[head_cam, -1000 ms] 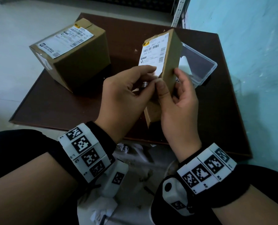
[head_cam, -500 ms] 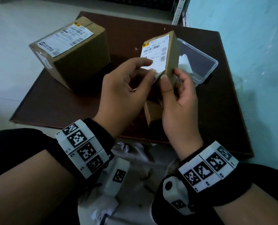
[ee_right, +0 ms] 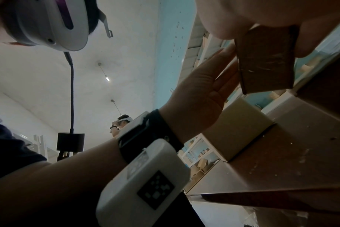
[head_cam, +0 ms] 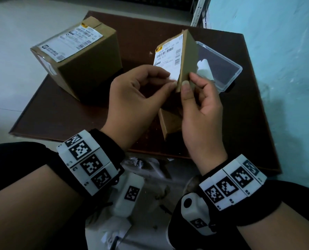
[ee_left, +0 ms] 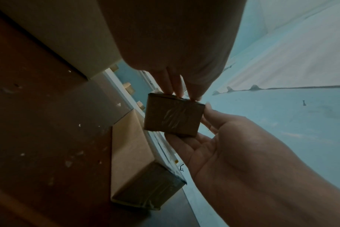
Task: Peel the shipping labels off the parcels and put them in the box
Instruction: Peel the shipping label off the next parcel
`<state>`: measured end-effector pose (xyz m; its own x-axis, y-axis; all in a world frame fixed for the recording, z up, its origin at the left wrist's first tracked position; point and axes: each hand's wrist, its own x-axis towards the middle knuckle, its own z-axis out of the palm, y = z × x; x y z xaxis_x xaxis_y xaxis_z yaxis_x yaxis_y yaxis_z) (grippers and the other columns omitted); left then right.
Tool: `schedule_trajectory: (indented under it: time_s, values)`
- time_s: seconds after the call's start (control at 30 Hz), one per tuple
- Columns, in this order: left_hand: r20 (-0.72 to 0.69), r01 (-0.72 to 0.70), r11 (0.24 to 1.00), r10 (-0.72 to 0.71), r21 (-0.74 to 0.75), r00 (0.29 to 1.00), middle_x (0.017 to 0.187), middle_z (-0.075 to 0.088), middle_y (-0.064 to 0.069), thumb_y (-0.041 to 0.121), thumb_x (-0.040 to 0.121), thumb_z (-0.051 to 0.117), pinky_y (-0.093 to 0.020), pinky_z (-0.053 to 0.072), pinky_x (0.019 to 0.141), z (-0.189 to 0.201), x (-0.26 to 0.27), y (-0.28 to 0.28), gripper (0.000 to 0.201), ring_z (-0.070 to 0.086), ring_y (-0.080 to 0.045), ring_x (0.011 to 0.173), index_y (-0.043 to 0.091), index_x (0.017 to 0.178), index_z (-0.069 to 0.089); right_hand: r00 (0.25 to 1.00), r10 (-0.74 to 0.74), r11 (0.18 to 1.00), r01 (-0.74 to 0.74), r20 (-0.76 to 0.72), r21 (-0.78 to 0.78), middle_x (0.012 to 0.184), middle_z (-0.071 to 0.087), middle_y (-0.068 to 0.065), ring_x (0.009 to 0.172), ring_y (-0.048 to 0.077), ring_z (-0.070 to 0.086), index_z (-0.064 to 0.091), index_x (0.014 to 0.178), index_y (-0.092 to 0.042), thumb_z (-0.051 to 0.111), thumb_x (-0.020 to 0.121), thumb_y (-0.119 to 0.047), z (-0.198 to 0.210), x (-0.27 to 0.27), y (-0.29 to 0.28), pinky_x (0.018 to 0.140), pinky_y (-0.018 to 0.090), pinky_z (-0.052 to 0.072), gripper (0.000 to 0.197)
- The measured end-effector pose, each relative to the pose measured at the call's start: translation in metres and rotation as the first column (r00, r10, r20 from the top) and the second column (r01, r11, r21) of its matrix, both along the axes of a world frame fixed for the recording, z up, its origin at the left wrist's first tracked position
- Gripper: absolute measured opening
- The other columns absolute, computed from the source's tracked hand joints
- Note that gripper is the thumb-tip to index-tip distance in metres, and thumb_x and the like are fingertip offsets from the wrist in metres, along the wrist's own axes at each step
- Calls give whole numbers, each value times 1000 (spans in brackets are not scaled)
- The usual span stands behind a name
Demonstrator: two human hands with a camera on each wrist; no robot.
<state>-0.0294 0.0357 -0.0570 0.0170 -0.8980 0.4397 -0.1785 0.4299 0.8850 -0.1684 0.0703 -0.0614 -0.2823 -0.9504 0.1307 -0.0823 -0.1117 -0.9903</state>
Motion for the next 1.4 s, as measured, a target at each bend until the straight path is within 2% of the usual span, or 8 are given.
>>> schedule_trajectory:
  time_s: [0.13, 0.37, 0.5, 0.73, 0.93, 1.03, 1.23, 1.4]
  values:
    - [25, -40, 999, 40, -22, 999, 96, 76, -3, 10, 94, 78, -30, 62, 83, -2, -1, -1, 14, 75, -14, 90, 5, 106, 73, 1000, 7, 1000, -7, 8, -5, 143, 64, 1, 132, 7, 63, 58, 142, -22, 60, 110, -27, 2, 1, 1, 105, 25, 57, 32]
    - [-111, -53, 997, 58, 48, 992, 98, 71, -7, 3, 105, 58, -34, 64, 82, 1, -1, -2, 13, 77, -12, 88, 8, 117, 59, 1000, 8, 1000, -8, 12, 14, 141, 66, 0, 130, 10, 66, 57, 144, -21, 59, 111, -32, 1, 1, 1, 106, 36, 59, 35]
    - [15, -24, 999, 23, 24, 1000, 105, 76, -2, 13, 94, 79, -33, 61, 91, 1, -4, 1, 38, 76, -10, 98, 7, 128, 63, 1000, 1, 1000, -1, 4, 25, 142, 65, -1, 131, 7, 64, 56, 147, -20, 58, 111, -30, 1, 2, 2, 108, 32, 57, 37]
    - [-16, -33, 999, 33, 34, 999, 99, 79, -1, 10, 90, 82, -24, 61, 86, -1, -2, 1, 25, 77, -7, 97, 5, 111, 71, 1000, -6, 1000, 6, 15, 20, 140, 65, -5, 129, 1, 62, 57, 143, -24, 59, 111, -28, 2, 3, 2, 100, 16, 53, 32]
    - [33, -79, 997, 79, -5, 996, 89, 75, 2, 12, 92, 81, -13, 54, 76, -1, -1, 2, 15, 73, -2, 83, 4, 101, 72, 999, -7, 1000, 6, 43, 22, 141, 66, -5, 133, 8, 63, 57, 142, -28, 74, 100, -40, 3, 5, 2, 110, 35, 55, 46]
    - [66, -65, 998, 66, -20, 996, 86, 71, 8, 6, 94, 76, -14, 53, 70, -1, -2, 2, 6, 70, -2, 76, 4, 95, 70, 999, -30, 999, 29, 23, 24, 141, 66, -4, 131, 8, 64, 59, 143, -24, 78, 98, -37, 6, 3, 1, 109, 34, 56, 51]
    - [-41, -19, 1000, 19, 3, 999, 96, 75, 4, 10, 96, 76, -18, 58, 76, 1, -6, 7, 20, 75, -2, 88, 8, 114, 67, 987, -85, 996, 79, 138, 52, 130, 70, -4, 119, 6, 71, 61, 140, -21, 72, 104, -30, 15, 0, 2, 90, 21, 60, 39]
    - [-42, -47, 999, 47, -1, 998, 98, 77, 5, 14, 87, 86, -15, 57, 80, 1, -8, 10, 36, 75, -1, 92, 8, 118, 70, 992, -77, 996, 71, 101, 59, 135, 69, -4, 124, 5, 68, 58, 147, -20, 66, 104, -44, 14, 2, 4, 97, 24, 60, 49]
